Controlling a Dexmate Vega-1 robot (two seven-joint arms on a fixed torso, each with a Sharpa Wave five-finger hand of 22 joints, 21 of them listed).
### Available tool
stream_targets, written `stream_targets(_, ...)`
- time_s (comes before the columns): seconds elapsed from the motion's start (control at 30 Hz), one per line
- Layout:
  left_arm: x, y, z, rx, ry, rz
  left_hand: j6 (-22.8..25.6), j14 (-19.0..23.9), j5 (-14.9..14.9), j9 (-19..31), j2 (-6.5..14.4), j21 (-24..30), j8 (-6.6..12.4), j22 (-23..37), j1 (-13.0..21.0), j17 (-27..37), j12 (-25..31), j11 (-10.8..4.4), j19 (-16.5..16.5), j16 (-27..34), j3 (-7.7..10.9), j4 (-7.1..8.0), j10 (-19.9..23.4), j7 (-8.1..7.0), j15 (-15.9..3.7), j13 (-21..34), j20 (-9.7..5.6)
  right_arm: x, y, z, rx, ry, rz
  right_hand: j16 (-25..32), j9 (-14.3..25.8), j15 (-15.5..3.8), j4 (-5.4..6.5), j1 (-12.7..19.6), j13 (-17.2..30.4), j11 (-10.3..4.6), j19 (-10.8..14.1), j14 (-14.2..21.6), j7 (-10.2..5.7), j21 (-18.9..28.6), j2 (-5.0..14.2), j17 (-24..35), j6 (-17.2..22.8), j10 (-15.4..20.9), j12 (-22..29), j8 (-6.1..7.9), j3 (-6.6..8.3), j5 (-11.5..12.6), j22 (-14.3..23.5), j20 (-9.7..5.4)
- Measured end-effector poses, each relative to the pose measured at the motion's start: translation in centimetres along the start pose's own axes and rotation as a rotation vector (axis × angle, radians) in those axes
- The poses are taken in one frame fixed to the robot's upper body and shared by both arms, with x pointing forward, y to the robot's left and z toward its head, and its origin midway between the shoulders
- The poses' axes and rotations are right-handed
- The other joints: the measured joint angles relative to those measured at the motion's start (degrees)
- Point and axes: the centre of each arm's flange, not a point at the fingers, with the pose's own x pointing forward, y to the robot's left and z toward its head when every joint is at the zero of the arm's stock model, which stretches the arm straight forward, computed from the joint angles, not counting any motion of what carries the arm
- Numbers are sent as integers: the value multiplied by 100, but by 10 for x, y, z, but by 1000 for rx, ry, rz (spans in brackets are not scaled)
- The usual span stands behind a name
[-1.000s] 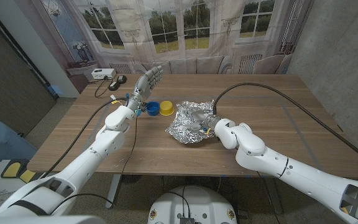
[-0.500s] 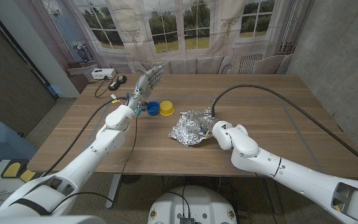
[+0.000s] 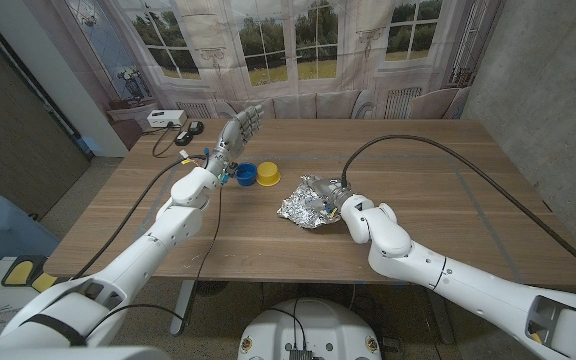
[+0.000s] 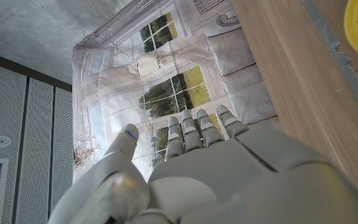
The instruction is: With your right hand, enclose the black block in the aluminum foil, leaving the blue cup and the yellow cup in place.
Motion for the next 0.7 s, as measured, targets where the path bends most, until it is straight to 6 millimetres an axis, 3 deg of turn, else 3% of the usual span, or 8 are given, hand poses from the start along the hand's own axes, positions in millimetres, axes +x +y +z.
stream_targets(0.17, 1, 0, 0, 0, 1, -1, 0, -31, 0, 0, 31, -22, 0, 0, -31, 0, 0, 0, 0, 0, 0, 0, 0, 0, 31, 0, 0, 0, -4, 3, 15, -24, -78, 109, 3, -11, -13, 526, 5, 68, 226, 521, -4, 328, 103, 92, 909, 697, 123, 182, 6, 173, 7, -337)
stream_targets(0.27, 2, 0, -1, 0, 3, -4, 0, -53, 0, 0, 31, -22, 0, 0, -30, 0, -29, 0, 0, 0, 0, 0, 0, 0, 8, 0, 0, 0, 4, -2, 27, -23, -100, 207, 0, -16, 0, 853, 17, 206, 358, 896, 195, 585, 157, 133, 1547, 1228, 215, 291, 33, 213, 20, -438)
stream_targets(0.33, 2, 0, 0, 0, 3, -5, 0, -61, 0, 0, 31, -22, 0, 0, -30, 1, -29, 0, 0, 0, 0, 0, 0, 0, 0, 0, 0, 0, 5, -3, 35, -29, -125, 266, 3, -17, 31, 922, 17, 312, 474, 1161, 403, 787, 89, 155, 1925, 1539, 256, 351, 64, 221, 31, -473)
stream_targets(0.4, 2, 0, 0, 0, 4, -5, 0, -61, 0, 0, 31, -22, 0, 0, -30, 1, -29, 0, 0, 0, 0, 0, 0, 0, 0, 0, 0, 0, 6, -3, 43, -40, -155, 320, 22, 42, 72, 1005, 19, 401, 523, 1333, 411, 980, 51, 188, 2073, 1842, 281, 455, 105, 218, 59, -502)
stream_targets(0.57, 2, -1, 0, 1, 5, -7, 0, -61, 0, 0, 7, -22, 0, 0, -54, 1, -28, 5, 0, -22, 0, 0, -57, 0, 0, 0, -1, -2, 8, -7, 67, -64, -220, 646, 109, 207, 125, 1279, 186, 314, 597, 1944, 645, 1443, -223, 448, 2426, 2332, 567, 500, 158, -20, 87, -520)
stream_targets(0.7, 3, -2, 1, 2, 3, -9, 0, -61, -1, 0, 0, -22, 0, 0, -61, 1, -50, -1, 0, -22, -17, 17, -62, 0, 0, 0, -1, -4, 7, -7, 86, -90, -274, 1038, 337, 329, 117, 1737, 562, 364, 463, 2189, 660, 1939, -502, 1053, 2798, 2528, 1079, 669, 181, -299, 83, -387)
